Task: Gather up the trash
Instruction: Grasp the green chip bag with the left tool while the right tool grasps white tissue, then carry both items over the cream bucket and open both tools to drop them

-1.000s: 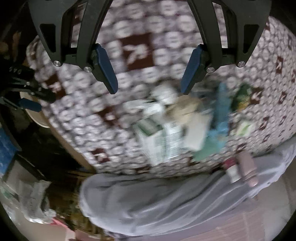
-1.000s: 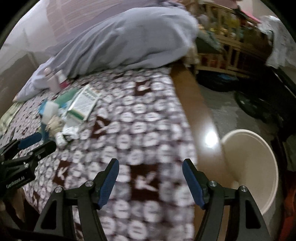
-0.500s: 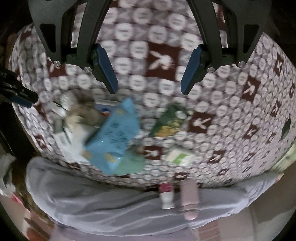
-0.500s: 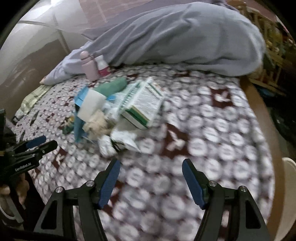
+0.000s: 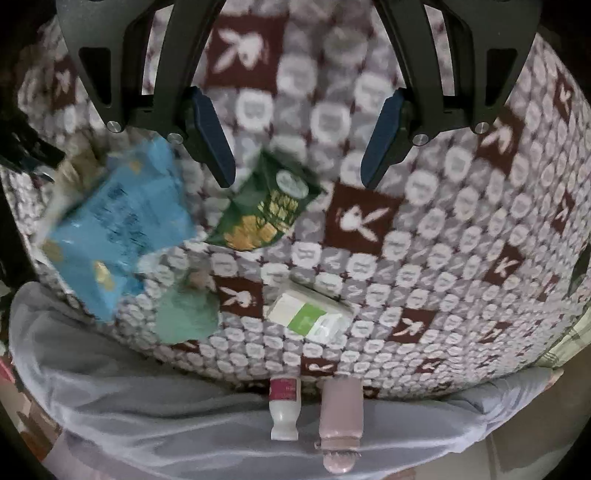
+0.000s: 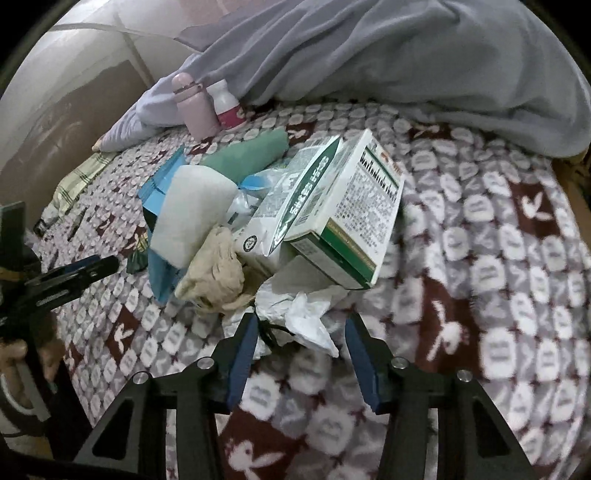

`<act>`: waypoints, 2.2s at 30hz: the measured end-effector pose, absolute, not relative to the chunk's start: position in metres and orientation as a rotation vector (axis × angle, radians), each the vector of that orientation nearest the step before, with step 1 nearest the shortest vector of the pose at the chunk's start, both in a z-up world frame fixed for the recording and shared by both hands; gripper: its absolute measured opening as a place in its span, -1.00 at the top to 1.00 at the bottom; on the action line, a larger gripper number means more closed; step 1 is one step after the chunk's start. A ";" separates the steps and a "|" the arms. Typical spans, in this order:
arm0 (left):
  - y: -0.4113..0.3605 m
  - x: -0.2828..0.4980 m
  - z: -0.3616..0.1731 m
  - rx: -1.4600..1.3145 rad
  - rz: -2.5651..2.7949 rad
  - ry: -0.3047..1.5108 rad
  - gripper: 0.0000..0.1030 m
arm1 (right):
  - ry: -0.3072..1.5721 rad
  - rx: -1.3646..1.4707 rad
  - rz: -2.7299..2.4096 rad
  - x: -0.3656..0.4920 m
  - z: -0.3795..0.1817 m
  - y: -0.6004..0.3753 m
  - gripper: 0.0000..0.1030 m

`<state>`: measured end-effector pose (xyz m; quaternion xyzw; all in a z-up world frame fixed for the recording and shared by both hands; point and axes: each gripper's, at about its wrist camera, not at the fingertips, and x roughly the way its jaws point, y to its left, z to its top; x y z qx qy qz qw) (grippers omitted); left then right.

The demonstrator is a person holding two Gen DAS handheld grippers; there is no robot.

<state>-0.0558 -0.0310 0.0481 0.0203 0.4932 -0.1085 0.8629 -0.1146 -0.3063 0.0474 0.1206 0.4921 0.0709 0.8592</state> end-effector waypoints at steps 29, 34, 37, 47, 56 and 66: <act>-0.033 -0.081 0.060 -0.065 -0.318 1.046 0.34 | 1.022 0.303 0.191 -0.148 0.060 -0.301 0.19; -0.032 -0.070 0.045 -0.094 -0.329 1.086 0.11 | 1.031 0.296 0.183 -0.131 0.040 -0.292 0.22; -0.035 -0.063 0.035 -0.077 -0.309 1.104 0.11 | 1.010 0.314 0.182 -0.136 0.043 -0.298 0.42; -0.045 -0.064 0.035 -0.068 -0.329 1.102 0.84 | 0.950 0.297 0.154 -0.188 0.084 -0.335 0.44; -0.035 -0.101 0.100 -0.045 -0.344 0.992 0.89 | 0.891 0.291 0.143 -0.222 0.102 -0.350 0.44; -0.120 -0.135 0.147 0.006 -0.538 0.922 0.89 | 0.843 0.307 0.046 -0.254 0.117 -0.388 0.44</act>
